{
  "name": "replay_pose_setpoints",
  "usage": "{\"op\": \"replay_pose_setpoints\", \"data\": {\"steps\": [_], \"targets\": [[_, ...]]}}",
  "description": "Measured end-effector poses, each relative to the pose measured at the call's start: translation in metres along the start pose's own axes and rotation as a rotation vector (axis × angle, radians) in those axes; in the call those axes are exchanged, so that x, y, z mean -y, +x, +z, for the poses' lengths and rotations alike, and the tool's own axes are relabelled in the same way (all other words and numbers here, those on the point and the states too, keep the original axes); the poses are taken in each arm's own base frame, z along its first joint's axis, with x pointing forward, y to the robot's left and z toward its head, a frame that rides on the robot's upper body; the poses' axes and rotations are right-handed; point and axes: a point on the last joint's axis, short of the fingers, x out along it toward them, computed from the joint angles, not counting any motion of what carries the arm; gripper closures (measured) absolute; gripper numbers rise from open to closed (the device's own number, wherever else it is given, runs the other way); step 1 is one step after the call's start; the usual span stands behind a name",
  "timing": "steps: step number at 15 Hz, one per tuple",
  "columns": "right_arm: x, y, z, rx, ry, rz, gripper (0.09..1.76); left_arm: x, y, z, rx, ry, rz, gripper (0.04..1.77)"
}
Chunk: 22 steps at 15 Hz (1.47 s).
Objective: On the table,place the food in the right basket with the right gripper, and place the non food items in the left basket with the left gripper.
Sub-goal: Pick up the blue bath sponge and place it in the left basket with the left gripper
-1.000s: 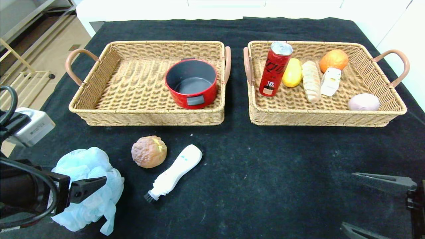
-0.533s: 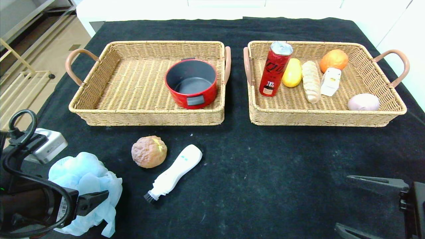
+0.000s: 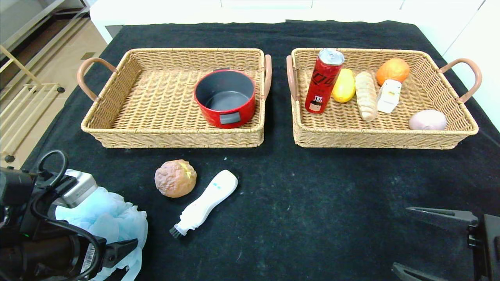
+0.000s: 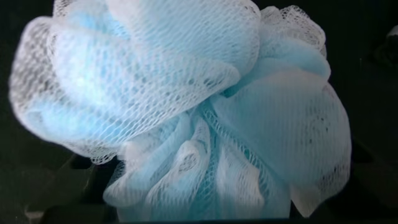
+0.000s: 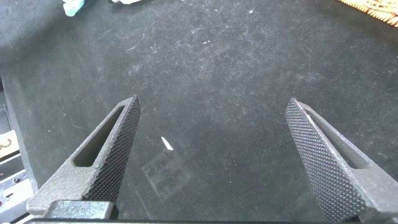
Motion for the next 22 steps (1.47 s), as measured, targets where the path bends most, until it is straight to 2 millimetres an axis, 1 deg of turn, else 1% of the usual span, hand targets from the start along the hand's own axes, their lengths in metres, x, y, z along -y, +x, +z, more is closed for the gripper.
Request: {"op": "replay_pose_setpoints", "data": {"steps": [2,5,7,9,11,22], "targets": [[0.0002,-0.0001,0.0001,0.000,0.001,-0.002,0.14,0.0002,0.0024,-0.0010,-0.012,0.001,0.003,0.09],[0.0004,0.0001,0.0001,0.000,0.001,-0.002,0.14,0.0003,0.0036,0.0005,0.000,-0.001,0.004,0.55],[0.0005,0.0003,-0.0004,-0.003,0.003,-0.001,0.14,0.0005,0.0048,-0.0005,-0.006,0.000,0.004,0.79],[0.0007,0.0011,-0.0016,-0.009,0.005,-0.001,0.14,0.0009,0.0055,-0.0009,-0.009,0.002,0.003,0.96],[0.0009,0.0016,-0.0022,-0.012,0.007,0.000,0.14,0.0007,0.0057,-0.0013,-0.012,0.003,0.006,1.07],[0.0018,0.0039,-0.0039,-0.025,0.014,0.001,0.14,0.0002,0.0036,-0.0005,-0.003,0.004,0.009,1.12]]}}
